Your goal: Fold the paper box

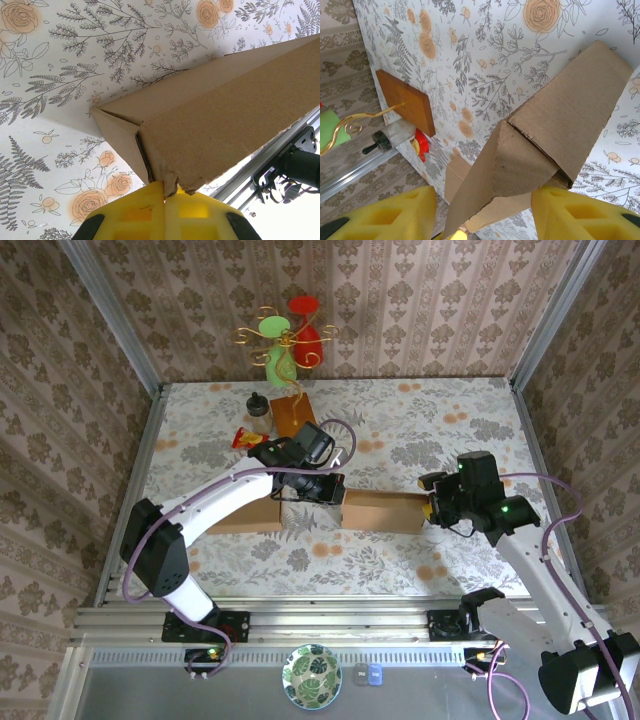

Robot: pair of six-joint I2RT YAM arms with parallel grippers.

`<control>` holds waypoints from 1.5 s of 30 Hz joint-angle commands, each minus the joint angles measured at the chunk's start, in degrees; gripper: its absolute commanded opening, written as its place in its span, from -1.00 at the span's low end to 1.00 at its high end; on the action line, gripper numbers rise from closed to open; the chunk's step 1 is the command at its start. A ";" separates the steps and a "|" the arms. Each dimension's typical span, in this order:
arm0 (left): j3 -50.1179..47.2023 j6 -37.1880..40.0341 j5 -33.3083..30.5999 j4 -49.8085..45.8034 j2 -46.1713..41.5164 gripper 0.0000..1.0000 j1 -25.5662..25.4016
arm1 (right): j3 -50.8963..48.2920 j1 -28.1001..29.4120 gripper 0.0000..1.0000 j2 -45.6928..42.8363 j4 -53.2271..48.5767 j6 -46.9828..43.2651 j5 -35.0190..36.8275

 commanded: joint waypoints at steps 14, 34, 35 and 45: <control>-1.68 -3.30 -1.13 -0.19 -2.06 -0.96 -0.02 | -4.58 -0.31 -0.13 -1.83 -3.18 -3.13 -1.59; -2.48 -13.16 4.85 3.61 -7.58 -0.35 4.83 | -6.02 -0.30 -0.16 -1.80 -6.43 -6.66 -1.45; -2.40 -13.90 4.93 3.92 -7.82 -0.33 5.13 | -6.02 -0.22 -0.16 -1.72 -6.45 -6.73 -1.36; 3.60 -15.94 6.08 -3.14 -1.68 -0.18 5.68 | -5.65 -0.07 -0.18 -1.32 -5.97 -6.63 -1.15</control>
